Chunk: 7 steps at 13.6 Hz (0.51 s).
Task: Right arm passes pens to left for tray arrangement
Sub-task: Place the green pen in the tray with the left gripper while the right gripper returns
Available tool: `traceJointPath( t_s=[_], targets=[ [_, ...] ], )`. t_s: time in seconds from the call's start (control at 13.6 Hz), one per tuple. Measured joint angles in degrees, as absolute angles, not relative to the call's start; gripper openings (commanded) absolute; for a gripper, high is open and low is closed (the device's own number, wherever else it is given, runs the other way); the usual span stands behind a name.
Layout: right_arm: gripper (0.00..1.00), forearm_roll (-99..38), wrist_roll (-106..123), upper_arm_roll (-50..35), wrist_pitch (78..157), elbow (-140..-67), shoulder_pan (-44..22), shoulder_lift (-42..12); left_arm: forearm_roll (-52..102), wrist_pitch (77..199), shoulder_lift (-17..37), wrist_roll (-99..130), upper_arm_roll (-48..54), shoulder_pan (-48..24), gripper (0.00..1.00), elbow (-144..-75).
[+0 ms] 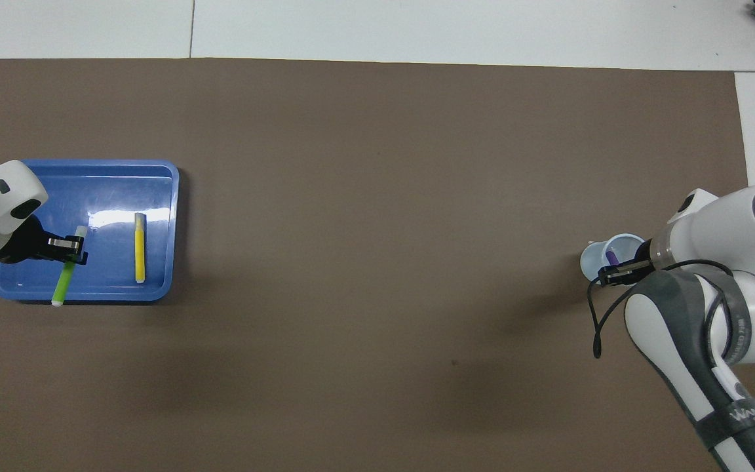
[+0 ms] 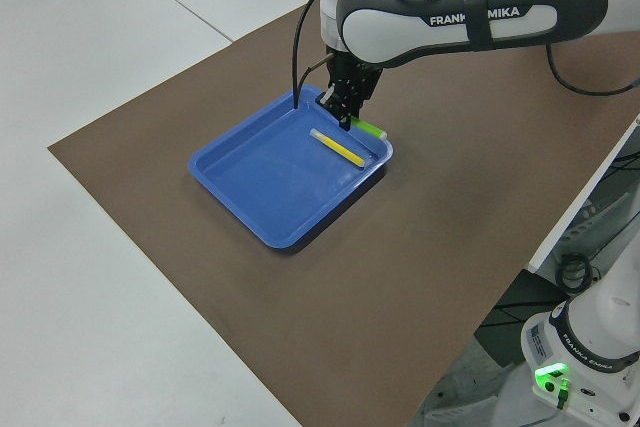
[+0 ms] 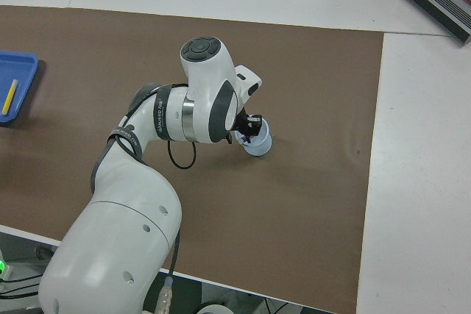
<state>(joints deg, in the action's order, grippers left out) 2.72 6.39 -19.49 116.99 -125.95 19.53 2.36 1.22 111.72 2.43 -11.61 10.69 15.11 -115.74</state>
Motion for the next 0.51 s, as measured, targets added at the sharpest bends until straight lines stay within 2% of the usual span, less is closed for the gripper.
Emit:
traceJointPath(
  t_s=[0.51],
  targets=[
    [0.51,2.7,-2.1,-19.4,117.4,-125.9,19.9,0.6,-1.8,121.4,10.3,-12.3,10.7,16.2,0.0,-115.8]
  ],
)
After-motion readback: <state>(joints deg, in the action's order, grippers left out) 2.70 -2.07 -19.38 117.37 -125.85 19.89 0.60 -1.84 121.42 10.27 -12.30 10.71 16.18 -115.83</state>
